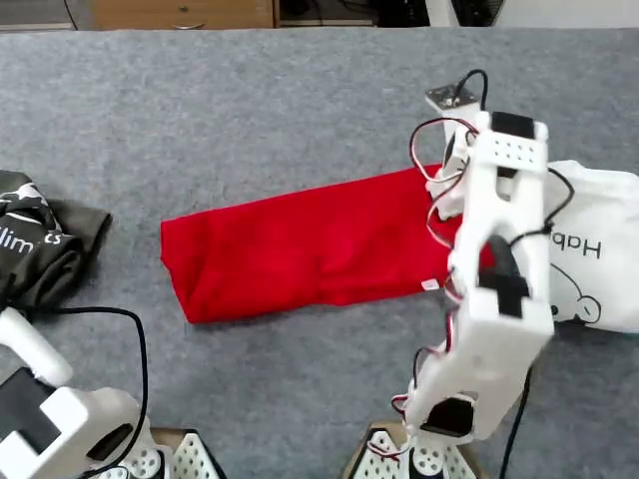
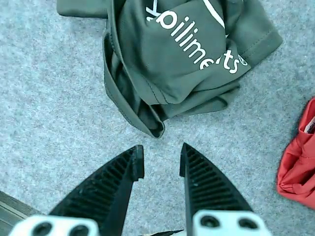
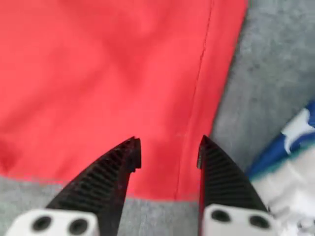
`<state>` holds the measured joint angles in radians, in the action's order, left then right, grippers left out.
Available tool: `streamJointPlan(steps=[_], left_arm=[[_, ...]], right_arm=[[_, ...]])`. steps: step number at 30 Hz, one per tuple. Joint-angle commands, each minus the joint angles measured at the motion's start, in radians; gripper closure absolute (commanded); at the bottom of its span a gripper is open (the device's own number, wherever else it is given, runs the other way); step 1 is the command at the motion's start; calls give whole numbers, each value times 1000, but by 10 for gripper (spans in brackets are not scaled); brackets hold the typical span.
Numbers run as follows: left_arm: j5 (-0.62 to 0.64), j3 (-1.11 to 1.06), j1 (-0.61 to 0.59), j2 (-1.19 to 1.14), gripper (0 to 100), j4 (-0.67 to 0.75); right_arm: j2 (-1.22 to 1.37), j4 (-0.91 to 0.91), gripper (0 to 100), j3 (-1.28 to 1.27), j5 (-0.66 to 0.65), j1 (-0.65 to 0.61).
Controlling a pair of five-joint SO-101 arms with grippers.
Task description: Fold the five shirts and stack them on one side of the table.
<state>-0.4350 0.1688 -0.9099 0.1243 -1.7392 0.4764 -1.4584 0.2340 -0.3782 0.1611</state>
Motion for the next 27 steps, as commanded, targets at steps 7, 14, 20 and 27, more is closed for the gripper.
streamJointPlan(steps=[7,14,20,27], left_arm=[[0,5,-14,36,869,-12],[0,5,-11,33,869,-12],[0,5,-8,33,869,-12],[-6,5,-12,33,869,-12]], right_arm=[[162,-20,793,222,21,16],[269,-46,797,226,23,16],[277,-69,931,223,15,-30],[272,-81,997,229,12,-28]])
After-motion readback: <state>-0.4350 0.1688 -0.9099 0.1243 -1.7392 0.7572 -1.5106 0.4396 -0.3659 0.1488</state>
